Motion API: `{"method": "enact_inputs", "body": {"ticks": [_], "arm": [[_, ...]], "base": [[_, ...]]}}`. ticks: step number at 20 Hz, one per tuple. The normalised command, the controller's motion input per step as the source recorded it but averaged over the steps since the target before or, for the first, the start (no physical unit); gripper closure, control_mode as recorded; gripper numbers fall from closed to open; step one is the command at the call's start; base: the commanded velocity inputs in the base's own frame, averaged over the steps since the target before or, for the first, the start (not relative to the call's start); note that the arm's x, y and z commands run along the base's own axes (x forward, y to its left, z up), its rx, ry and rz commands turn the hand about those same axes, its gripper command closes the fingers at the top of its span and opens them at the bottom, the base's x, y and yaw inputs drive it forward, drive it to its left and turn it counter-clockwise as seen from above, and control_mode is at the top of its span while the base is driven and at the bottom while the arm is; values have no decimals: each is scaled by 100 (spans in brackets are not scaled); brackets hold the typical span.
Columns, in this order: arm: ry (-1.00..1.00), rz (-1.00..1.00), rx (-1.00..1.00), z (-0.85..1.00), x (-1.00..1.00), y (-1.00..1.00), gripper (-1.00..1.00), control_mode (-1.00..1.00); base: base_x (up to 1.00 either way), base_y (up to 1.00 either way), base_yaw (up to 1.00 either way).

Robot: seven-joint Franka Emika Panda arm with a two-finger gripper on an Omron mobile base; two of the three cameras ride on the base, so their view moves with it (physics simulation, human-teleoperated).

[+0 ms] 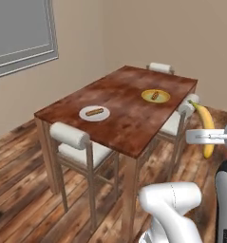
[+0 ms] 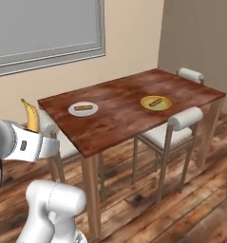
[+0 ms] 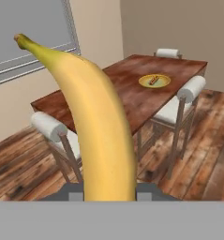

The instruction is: Pick up the banana and tangerine from the fridge and place one fruit on each plate on the dining counter.

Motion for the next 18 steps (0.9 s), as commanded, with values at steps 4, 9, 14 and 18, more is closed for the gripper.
{"method": "enact_inputs", "body": {"ticks": [4,9,14,18], "arm": [[0,0,0,0,0,0,100,100],[0,0,0,0,0,0,100,100],[0,0,0,0,0,0,100,100],[0,0,0,0,0,0,100,100]], "base": [[30,-90,35],[29,-91,35],[23,-91,36],[19,-89,37]]}}
